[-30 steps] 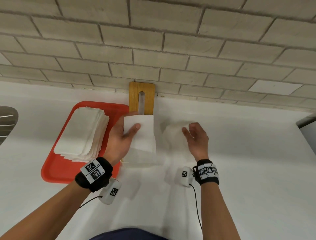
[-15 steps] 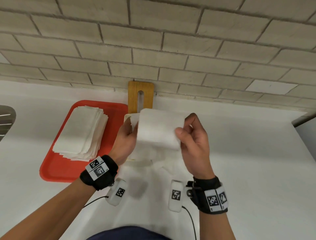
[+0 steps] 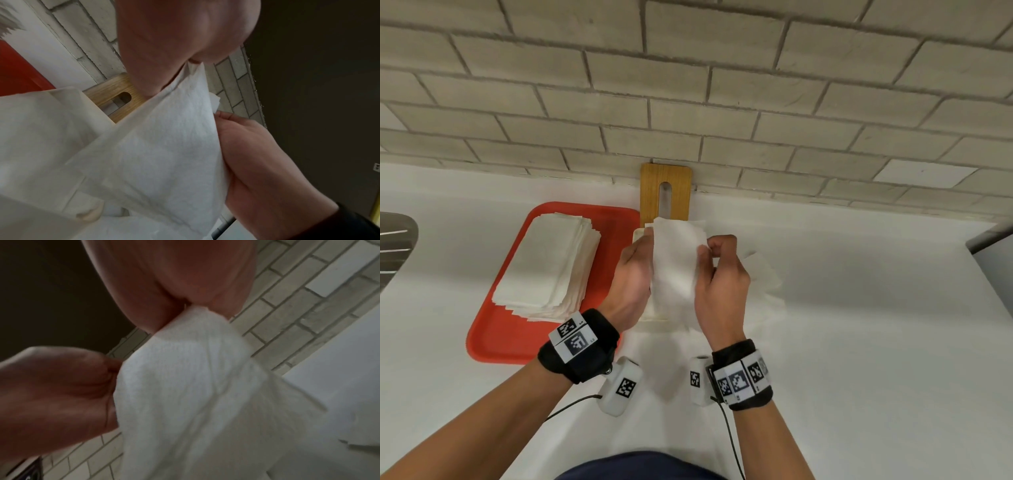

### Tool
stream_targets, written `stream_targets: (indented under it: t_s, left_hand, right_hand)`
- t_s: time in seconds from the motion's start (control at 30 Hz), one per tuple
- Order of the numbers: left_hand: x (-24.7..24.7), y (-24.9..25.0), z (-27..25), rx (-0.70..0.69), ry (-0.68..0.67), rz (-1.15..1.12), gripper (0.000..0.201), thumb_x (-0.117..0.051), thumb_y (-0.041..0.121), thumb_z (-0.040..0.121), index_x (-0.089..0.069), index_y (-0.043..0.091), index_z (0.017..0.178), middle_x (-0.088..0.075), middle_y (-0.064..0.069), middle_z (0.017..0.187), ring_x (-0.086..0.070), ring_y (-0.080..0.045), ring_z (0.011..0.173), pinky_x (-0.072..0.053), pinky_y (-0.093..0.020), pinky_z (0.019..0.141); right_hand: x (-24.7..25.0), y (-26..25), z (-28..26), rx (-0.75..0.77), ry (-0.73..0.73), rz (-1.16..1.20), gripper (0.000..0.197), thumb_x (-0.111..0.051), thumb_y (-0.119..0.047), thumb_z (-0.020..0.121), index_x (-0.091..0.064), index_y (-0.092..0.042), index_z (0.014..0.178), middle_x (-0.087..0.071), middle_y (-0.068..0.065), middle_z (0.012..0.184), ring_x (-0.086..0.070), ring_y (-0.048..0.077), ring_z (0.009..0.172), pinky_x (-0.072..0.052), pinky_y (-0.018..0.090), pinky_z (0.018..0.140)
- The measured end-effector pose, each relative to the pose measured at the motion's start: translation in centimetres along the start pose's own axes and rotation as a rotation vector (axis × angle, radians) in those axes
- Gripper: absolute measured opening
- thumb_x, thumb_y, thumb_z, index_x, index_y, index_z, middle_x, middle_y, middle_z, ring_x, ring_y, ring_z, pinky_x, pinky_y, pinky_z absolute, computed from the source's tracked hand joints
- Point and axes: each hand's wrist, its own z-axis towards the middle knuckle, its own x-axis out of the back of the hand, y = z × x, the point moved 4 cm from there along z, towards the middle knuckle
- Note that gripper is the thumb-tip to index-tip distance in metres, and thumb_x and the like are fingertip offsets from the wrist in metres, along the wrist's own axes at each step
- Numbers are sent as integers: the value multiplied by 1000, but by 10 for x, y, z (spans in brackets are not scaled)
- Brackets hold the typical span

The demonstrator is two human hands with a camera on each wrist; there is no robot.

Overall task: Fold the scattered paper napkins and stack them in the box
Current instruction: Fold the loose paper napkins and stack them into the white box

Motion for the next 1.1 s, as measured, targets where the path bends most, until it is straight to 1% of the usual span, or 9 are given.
stream_targets:
  t_s: [0.1, 0.27, 0.4, 0.5, 0.57, 0.67, 0.87, 0.97, 1.1]
  left_hand:
    - [0, -1, 3, 10, -22, 71, 76, -39, 81, 100, -62, 25, 146, -68, -3, 144, -62, -22, 137, -44, -54, 119]
    - [-2, 16, 9, -196, -9, 181, 24, -54, 28, 112, -64, 20, 133, -77, -2, 124, -74, -19, 118, -58, -48, 104]
    - [18, 26, 40, -163, 90, 184, 55, -56, 47, 109, -45, 16, 153, -67, -2, 142, -67, -14, 128, -57, -38, 106]
    - [39, 16, 75, -102, 153, 341, 85, -62, 71, 93, -36, 22, 158, -58, -4, 152, -57, -24, 140, -51, -52, 114]
    - [42, 11, 90, -96, 141, 485, 61, -65, 46, 103, -42, 13, 149, -64, -7, 137, -64, -27, 127, -58, -45, 101]
    - [41, -1, 99, -117, 77, 772, 41, -64, 14, 105, -44, 11, 141, -63, -8, 125, -66, -14, 95, -52, -20, 72]
    - [37, -28, 91, -360, -78, 1197, 44, -67, 8, 100, -52, 17, 141, -49, -9, 143, -48, -32, 133, -40, -38, 108]
    - [28, -48, 83, -244, -429, 1319, 43, -60, 34, 106, -48, 28, 148, -39, 2, 161, -38, -24, 148, -40, -46, 118]
    - [36, -78, 79, -118, -648, 1714, 101, -58, 77, 92, -9, 34, 170, 7, 0, 179, 1, -26, 166, -13, -46, 133]
  right_hand:
    - [-9, -7, -1, 41, -9, -80, 9, -56, -19, 110, -52, -11, 111, -61, 2, 87, -56, 21, 62, -44, 30, 52]
    - [-22, -9, -10, -148, -154, 236, 47, -62, -25, 105, -33, -28, 141, -53, 1, 135, -62, 17, 117, -57, 37, 98]
    - [-32, -4, -33, -217, -401, 358, 52, -59, -6, 103, -29, -40, 129, -55, -13, 128, -69, 14, 107, -59, 33, 92]
    - [-44, 8, -49, -321, -460, 346, 38, -57, -7, 100, -44, -38, 117, -56, -9, 124, -68, 25, 96, -60, 40, 82]
    - [-52, 17, -52, -418, -480, 288, 32, -55, -8, 101, -53, -39, 107, -58, -4, 119, -72, 29, 90, -62, 40, 78]
    - [-61, 31, -58, -607, -554, 242, 21, -54, -4, 105, -59, -25, 104, -61, 6, 124, -80, 23, 80, -55, 18, 63]
    - [-66, 37, -55, -638, -734, 161, 12, -56, -11, 105, -65, -16, 112, -70, 8, 118, -80, 21, 78, -58, 17, 62]
    - [-54, 39, -45, -534, -803, 161, 12, -59, -18, 105, -68, -23, 111, -78, 1, 101, -80, 19, 77, -67, 37, 78]
    - [-14, 85, -15, -551, -571, 61, 15, -53, -13, 100, -64, -19, 109, -80, 9, 89, -78, 30, 79, -64, 47, 79]
